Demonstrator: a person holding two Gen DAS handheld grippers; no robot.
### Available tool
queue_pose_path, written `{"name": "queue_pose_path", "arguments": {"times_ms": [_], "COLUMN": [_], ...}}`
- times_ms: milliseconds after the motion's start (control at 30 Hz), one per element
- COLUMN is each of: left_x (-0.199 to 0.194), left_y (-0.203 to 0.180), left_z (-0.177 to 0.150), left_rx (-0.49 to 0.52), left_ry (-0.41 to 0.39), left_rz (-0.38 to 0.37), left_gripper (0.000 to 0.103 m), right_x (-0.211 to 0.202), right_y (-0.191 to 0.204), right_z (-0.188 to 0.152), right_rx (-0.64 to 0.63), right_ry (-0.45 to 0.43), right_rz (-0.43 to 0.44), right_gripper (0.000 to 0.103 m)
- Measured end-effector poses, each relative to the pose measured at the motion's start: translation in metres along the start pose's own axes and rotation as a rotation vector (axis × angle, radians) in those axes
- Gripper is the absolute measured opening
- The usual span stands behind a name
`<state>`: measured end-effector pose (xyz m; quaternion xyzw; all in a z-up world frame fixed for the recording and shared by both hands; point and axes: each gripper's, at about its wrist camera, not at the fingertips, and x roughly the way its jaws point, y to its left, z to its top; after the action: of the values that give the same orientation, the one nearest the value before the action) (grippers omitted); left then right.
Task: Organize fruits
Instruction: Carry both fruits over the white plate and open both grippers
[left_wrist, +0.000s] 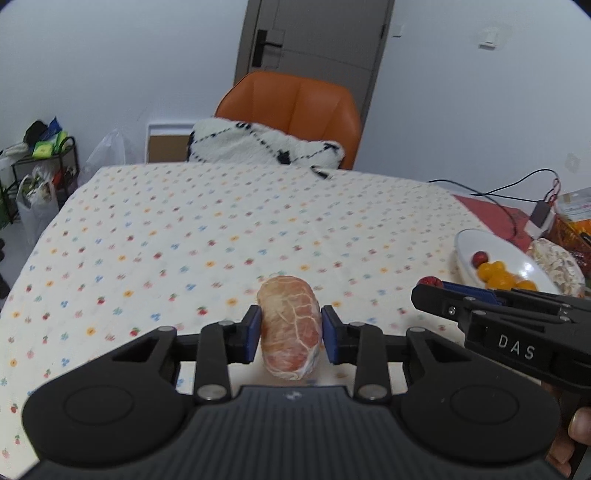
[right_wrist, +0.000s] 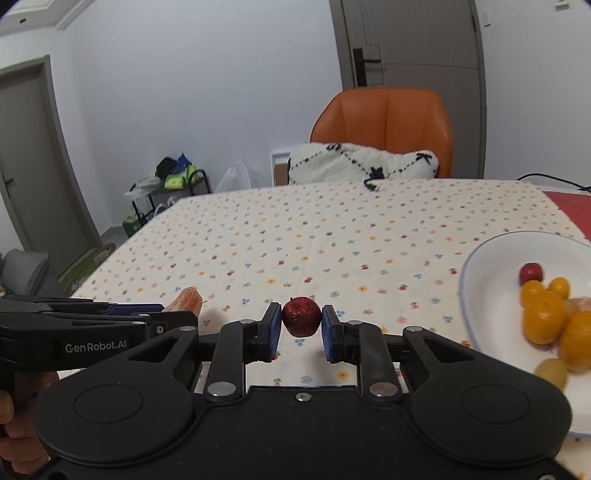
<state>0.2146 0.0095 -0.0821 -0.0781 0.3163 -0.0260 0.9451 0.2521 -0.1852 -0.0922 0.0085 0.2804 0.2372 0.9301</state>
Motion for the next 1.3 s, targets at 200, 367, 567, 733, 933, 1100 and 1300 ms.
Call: {"name": "queue_pose_path", "arguments": {"times_ms": [200,367,567,733,933,1100,1300], "left_x": [-0.001,-0.003,0.002,0.007,0.019,0.029,0.038], "left_y": [-0.030,-0.057,-0.085,-0.110,-0.135,-0.151,-0.167], "left_z": [0.007,0.013,0.018,0.020,0.021,0.021,0.021], "left_rx": [0.039,0.064,0.091,0.122,0.139,0.151,0.177], "left_ry": [-0.025,-0.056,-0.066,-0.067,-0.058,-0.047,-0.034], "left_rz": [-0.050,-0.092,-0.143,-0.183,-0.221,-0.234,-0.235], "left_gripper": [0.033,0.033,0.033,0.033,0.033,0.033,0.033], "right_x": [-0.026,-0.046,-0.066,-0.082,-0.099,-0.108,-0.108], "right_y": [-0.019,-0.036,-0.058,-0.076,-0.095,-0.112,-0.127], "right_z": [-0.001,-0.003,-0.007,-0.014,-0.022,-0.031,-0.037], "right_rx": [0.033,0.044,0.054,0.080,0.104,0.126,0.160], "right_ry": [-0.042,-0.068,-0.088,-0.105,-0.113,-0.106,-0.112], "right_rz": [-0.034,-0.074,-0.132,-0.178,-0.224,-0.264,-0.273], "right_gripper": [0.022,0.022,0.022,0.022,0.022,0.022,0.022]}}
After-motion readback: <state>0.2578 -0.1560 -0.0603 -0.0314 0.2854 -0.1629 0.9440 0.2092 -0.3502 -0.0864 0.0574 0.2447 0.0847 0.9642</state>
